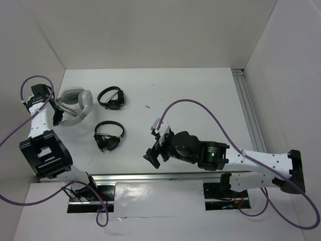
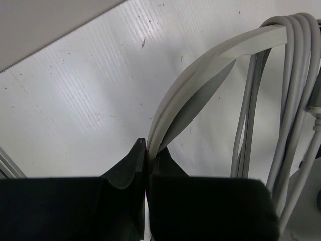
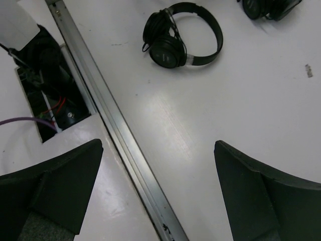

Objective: Wrap the headphones

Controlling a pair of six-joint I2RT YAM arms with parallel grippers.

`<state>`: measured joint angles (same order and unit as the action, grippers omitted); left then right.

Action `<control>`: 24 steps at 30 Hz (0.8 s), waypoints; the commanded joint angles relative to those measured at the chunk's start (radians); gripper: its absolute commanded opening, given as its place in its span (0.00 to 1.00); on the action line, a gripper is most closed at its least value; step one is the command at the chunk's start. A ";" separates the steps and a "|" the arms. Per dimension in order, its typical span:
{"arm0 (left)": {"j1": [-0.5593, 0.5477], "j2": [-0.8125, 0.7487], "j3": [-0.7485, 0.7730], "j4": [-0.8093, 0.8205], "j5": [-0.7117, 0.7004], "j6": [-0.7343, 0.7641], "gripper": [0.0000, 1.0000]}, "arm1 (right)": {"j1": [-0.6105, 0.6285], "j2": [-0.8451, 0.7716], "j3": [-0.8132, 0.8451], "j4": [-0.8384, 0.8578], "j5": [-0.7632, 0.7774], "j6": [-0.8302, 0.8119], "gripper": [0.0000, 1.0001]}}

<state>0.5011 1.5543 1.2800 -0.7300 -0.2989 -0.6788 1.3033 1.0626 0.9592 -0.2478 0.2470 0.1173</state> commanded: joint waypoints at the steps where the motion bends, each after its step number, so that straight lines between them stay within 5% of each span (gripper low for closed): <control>1: 0.022 0.012 0.048 0.132 0.009 -0.068 0.00 | -0.002 -0.004 -0.026 0.117 -0.072 0.027 0.99; 17: 0.022 0.332 0.169 0.184 0.004 -0.097 0.00 | -0.002 0.034 -0.073 0.117 -0.035 0.018 0.99; 24: 0.022 0.368 0.193 0.158 0.075 -0.090 0.27 | -0.002 0.054 -0.073 0.136 -0.057 0.039 0.99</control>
<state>0.5205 1.9316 1.4273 -0.5938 -0.2680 -0.7387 1.3033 1.1141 0.8902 -0.1780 0.1967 0.1406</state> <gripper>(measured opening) 0.257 0.993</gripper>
